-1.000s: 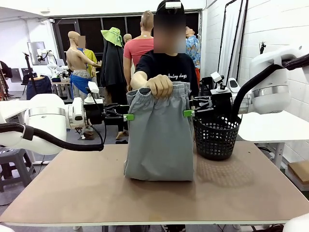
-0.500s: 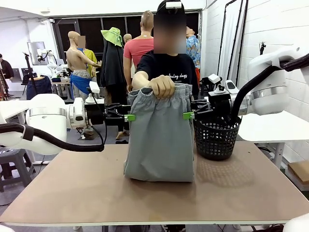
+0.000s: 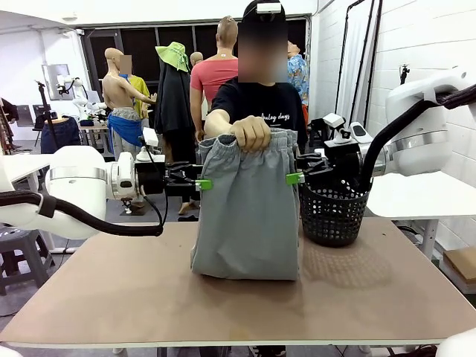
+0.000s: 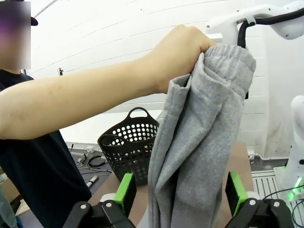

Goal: Fold the training pants.
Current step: Release the ends of the Training pants and then grab the overlapped ends.

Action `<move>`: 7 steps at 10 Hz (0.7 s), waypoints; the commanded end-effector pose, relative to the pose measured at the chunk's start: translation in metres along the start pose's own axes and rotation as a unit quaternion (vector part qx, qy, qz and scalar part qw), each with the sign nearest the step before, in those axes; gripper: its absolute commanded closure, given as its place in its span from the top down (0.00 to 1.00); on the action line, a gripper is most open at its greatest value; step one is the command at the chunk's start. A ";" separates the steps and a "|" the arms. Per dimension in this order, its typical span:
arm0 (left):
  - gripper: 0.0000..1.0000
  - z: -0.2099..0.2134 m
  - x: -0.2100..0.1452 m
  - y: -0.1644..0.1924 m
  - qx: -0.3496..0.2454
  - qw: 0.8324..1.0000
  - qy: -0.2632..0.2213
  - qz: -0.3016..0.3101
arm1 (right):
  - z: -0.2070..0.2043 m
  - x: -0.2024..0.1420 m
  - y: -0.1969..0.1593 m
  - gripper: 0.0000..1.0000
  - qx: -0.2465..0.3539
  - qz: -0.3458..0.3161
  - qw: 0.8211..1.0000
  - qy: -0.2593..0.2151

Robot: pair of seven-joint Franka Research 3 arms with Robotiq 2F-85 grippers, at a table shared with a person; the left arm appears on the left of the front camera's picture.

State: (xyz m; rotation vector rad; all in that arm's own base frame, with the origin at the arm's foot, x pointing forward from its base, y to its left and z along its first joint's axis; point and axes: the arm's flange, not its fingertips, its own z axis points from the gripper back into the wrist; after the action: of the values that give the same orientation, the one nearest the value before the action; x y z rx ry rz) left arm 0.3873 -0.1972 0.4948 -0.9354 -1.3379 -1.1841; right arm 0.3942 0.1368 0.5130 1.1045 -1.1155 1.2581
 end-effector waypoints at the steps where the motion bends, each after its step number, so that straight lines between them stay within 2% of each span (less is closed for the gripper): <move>1: 1.00 -0.006 -0.001 0.005 -0.014 1.000 0.005 -0.003 | -0.015 -0.009 0.005 1.00 -0.030 0.026 0.999 -0.024; 7: 1.00 -0.017 0.006 -0.003 -0.034 0.999 -0.006 0.006 | -0.037 -0.009 0.001 1.00 -0.019 0.005 0.999 -0.029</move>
State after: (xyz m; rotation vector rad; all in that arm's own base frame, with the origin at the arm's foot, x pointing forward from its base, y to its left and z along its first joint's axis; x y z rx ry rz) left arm 0.3880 -0.2102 0.4959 -0.9683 -1.3186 -1.2229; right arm 0.3915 0.1620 0.5008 1.1168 -1.1568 1.2474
